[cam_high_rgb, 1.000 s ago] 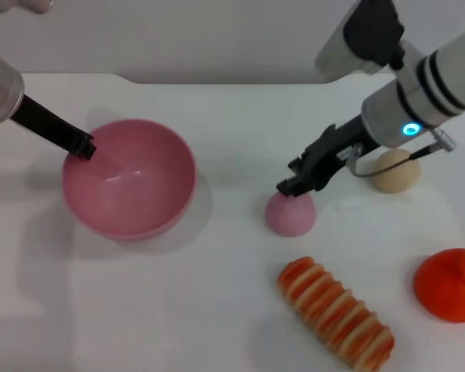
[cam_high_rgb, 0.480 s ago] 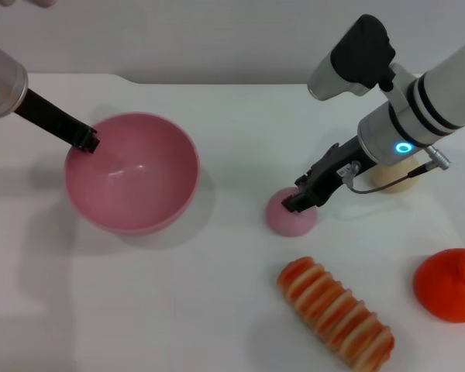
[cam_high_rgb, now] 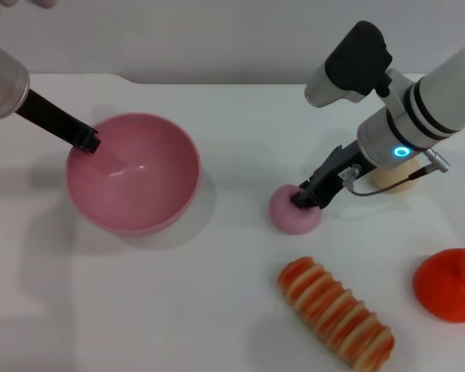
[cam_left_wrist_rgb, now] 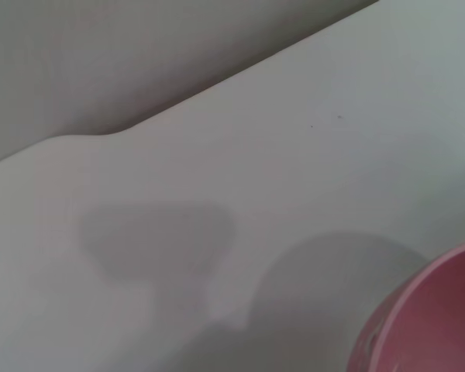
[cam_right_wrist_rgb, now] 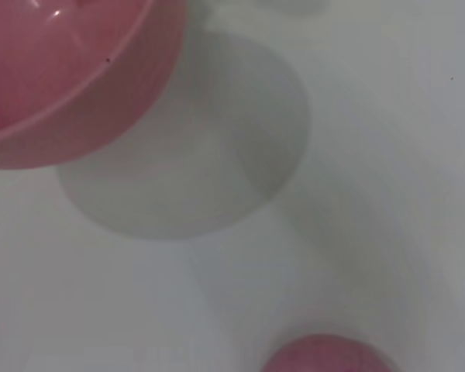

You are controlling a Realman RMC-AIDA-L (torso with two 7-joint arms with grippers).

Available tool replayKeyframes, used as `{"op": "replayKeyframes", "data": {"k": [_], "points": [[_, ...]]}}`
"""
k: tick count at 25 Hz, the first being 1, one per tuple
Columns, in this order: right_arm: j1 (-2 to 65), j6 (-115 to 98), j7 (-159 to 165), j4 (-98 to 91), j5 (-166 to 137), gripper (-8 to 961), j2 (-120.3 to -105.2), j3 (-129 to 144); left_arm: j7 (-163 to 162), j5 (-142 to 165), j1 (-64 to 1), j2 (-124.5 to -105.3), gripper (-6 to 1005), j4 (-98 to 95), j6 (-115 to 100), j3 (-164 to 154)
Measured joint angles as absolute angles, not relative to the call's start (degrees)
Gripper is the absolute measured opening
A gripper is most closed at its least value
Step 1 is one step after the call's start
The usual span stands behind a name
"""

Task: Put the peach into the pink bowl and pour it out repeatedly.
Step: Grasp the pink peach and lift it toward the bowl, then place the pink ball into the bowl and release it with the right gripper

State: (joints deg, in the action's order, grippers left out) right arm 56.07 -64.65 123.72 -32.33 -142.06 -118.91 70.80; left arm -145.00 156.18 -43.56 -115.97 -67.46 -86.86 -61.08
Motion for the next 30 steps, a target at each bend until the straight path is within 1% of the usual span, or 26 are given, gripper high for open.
{"op": "replayKeyframes", "data": {"k": [6, 9, 12, 15, 16, 17, 20, 23, 30], "points": [[55.69, -64.91, 123.57, -32.84, -141.83, 113, -118.92, 70.84, -144.92, 156.18, -43.10, -116.22, 41, -67.53, -86.57, -61.08], [54.73, -65.44, 123.76, -35.22, -141.80, 88, -118.93, 70.61, -144.80, 156.18, -43.07, -116.28, 41, -67.54, -86.57, -61.08], [52.16, -67.06, 125.31, -42.46, -141.73, 63, -118.89, 70.22, -144.75, 156.18, -43.01, -116.33, 41, -67.59, -86.56, -61.09], [47.77, -68.60, 127.88, -55.10, -141.64, 38, -118.83, 70.18, -144.53, 156.18, -43.13, -116.50, 41, -67.64, -86.62, -61.08], [45.25, -69.14, 129.26, -63.42, -140.77, 30, -118.84, 70.25, -144.47, 156.17, -43.22, -116.61, 41, -67.64, -86.65, -61.09], [45.25, -69.14, 129.26, -63.42, -140.77, 34, -118.84, 70.25, -144.40, 156.20, -43.34, -116.74, 41, -67.66, -86.70, -61.08], [42.94, -69.59, 129.99, -73.70, -136.67, 46, -118.79, 70.30, -144.27, 156.18, -43.87, -117.16, 41, -67.72, -86.90, -61.08], [42.03, -70.40, 129.05, -79.49, -132.18, 58, -118.82, 71.22, -144.23, 156.08, -44.35, -117.40, 41, -67.74, -87.13, -61.42], [42.78, -70.58, 124.90, -79.86, -123.45, 85, -118.87, 78.84, -144.47, 155.64, -45.76, -117.80, 41, -67.26, -87.04, -62.12]]}}
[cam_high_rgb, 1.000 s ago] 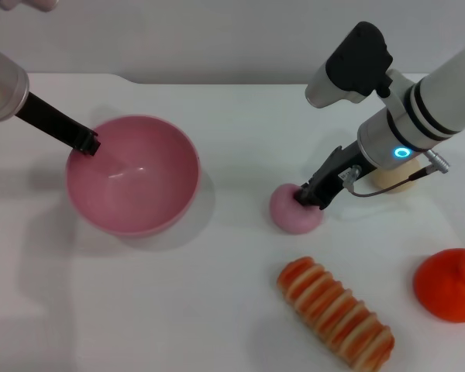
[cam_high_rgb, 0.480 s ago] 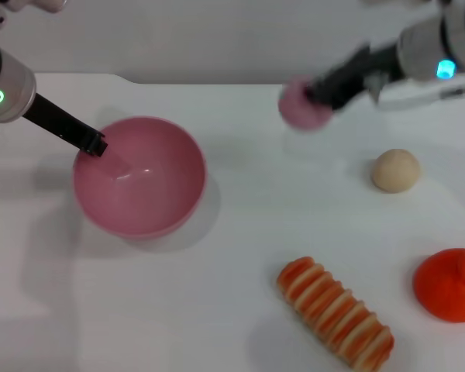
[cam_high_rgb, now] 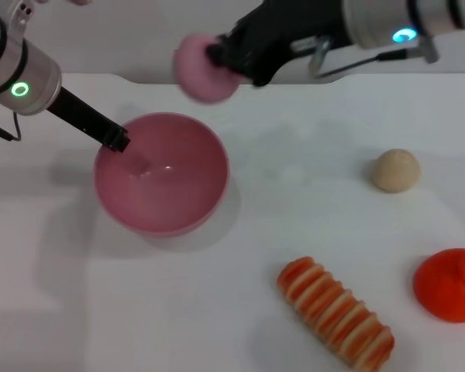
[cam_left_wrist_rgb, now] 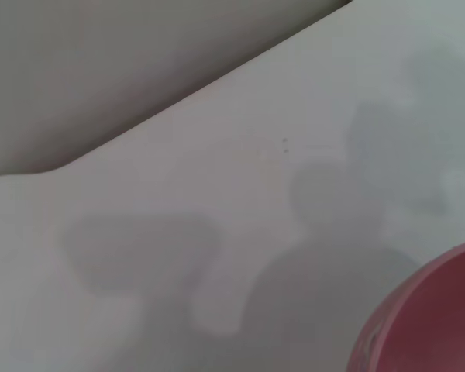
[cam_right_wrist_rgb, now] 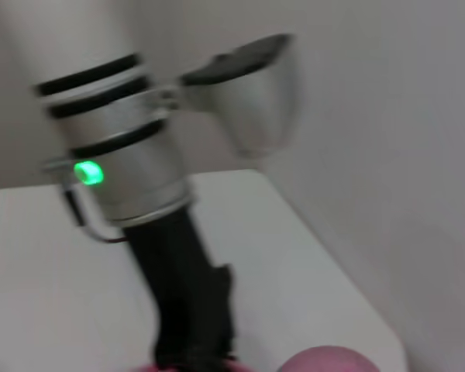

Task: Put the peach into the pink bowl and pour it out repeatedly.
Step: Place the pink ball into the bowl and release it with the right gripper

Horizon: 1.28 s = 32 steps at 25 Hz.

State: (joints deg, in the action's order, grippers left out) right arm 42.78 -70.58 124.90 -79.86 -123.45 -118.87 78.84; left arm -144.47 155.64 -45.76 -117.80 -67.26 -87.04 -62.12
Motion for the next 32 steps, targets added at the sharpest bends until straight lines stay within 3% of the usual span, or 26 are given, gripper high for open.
{"op": "replayKeyframes", "data": {"k": [16, 19, 20, 26, 32], "points": [[42.95, -66.40, 121.63, -74.64, -119.42, 148, -118.95, 84.80, -144.93, 155.39, -46.42, -117.95, 41, -67.23, -86.48, -63.20], [41.91, -65.10, 121.39, -74.80, -119.36, 356, -118.89, 83.91, -144.92, 155.37, -46.42, -117.95, 41, -67.23, -86.34, -63.20], [41.31, -64.33, 121.13, -74.90, -119.35, 369, -118.88, 83.45, -144.85, 155.34, -46.42, -117.95, 41, -67.23, -86.00, -63.19], [33.17, -55.14, 111.72, -74.51, -111.20, 417, -118.94, 78.46, -143.57, 150.98, -46.17, -117.94, 41, -67.23, -79.73, -64.95], [22.48, -51.96, 73.09, -63.85, -69.70, 410, -118.97, 74.12, -138.69, 140.72, -44.40, -118.06, 41, -67.20, -69.04, -72.28]]}}
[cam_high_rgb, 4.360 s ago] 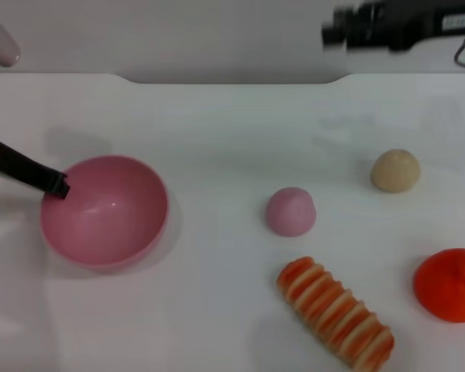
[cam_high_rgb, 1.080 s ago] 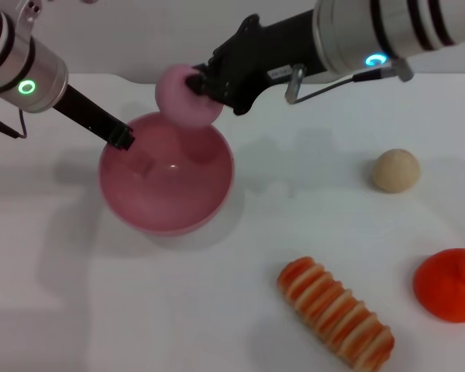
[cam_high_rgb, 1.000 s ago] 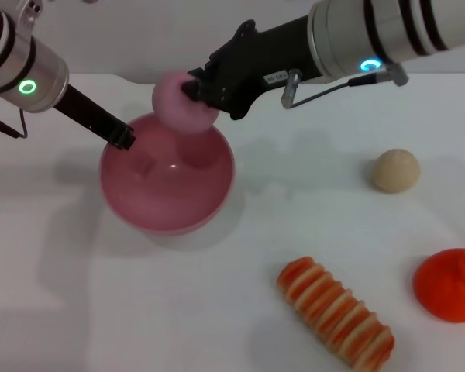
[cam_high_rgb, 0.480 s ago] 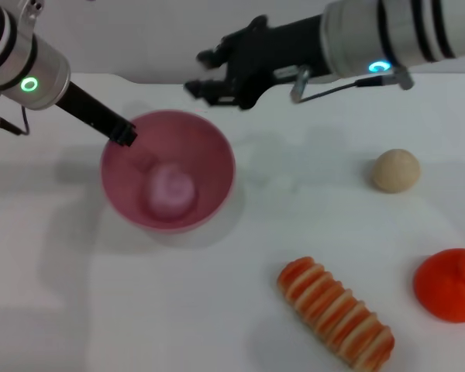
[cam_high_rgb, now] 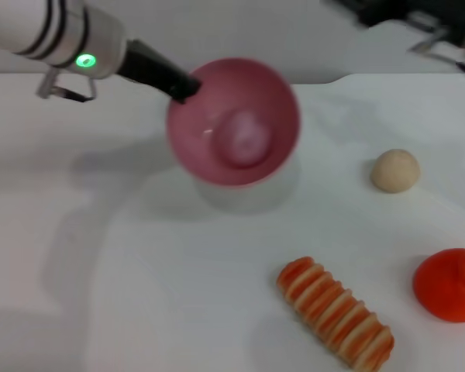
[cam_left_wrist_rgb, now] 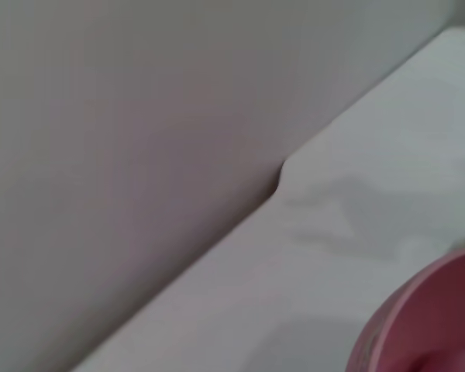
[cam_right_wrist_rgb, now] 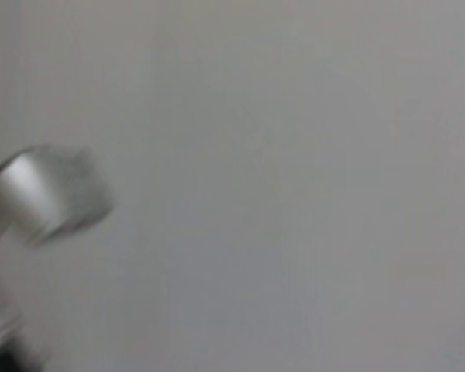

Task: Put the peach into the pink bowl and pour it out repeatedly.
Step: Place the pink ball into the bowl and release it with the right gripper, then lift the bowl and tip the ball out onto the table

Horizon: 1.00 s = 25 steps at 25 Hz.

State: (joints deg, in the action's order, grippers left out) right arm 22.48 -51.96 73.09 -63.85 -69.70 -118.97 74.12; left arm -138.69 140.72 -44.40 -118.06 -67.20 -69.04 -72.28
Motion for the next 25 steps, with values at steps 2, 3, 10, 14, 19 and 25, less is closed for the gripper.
{"op": "replayKeyframes", "data": {"k": [2, 3, 10, 14, 19, 25], "points": [[20.03, -54.52, 57.59, -58.44, -54.28, 408, -118.92, 73.92, -137.57, 138.32, -43.41, -118.06, 41, -67.13, -65.35, -74.67], [19.01, -56.37, 51.21, -55.79, -47.82, 407, -118.90, 73.76, -136.83, 136.60, -42.75, -118.07, 41, -67.11, -63.00, -76.18], [17.24, -66.63, 30.76, -39.58, -27.09, 399, -118.84, 68.99, -127.95, 123.77, -38.39, -118.10, 41, -67.41, -47.92, -85.52], [17.20, -71.32, 27.32, -32.37, -21.82, 394, -118.57, 65.22, -118.62, 113.00, -35.69, -118.23, 41, -66.88, -36.73, -93.54], [15.48, -74.98, 25.83, -29.54, -19.06, 389, -118.84, 61.27, -106.63, 102.13, -32.09, -118.44, 41, -67.46, -23.40, -104.56], [14.44, -80.39, 27.82, -24.01, -15.48, 382, -119.33, 61.36, -97.48, 96.62, -29.93, -118.47, 41, -68.53, -15.74, -113.36]]}}
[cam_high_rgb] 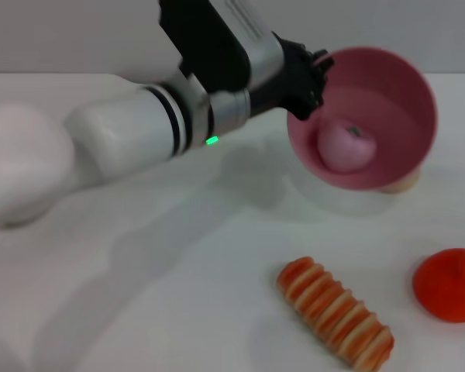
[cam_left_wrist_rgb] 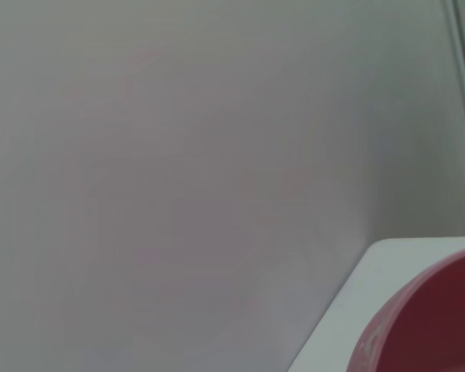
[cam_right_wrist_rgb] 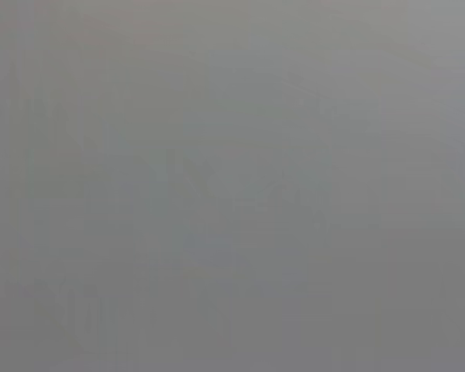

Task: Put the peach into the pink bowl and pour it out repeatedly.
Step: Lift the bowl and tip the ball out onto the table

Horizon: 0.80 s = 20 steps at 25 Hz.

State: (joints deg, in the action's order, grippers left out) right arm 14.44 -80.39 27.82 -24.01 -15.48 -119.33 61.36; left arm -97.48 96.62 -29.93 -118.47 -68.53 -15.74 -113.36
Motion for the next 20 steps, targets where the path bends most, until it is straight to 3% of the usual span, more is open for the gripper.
{"op": "replayKeyframes", "data": {"k": [8, 20], "points": [[15.54, -82.66, 29.09, -20.93, -15.54, 373, -118.98, 61.97, -90.21, 96.78, -27.34, -118.48, 41, -72.72, 0.63, -127.09], [16.73, -82.22, 28.84, -20.97, -15.74, 360, -118.56, 63.29, -90.04, 104.93, -28.59, -118.78, 41, -70.56, 21.64, -136.95]]}}
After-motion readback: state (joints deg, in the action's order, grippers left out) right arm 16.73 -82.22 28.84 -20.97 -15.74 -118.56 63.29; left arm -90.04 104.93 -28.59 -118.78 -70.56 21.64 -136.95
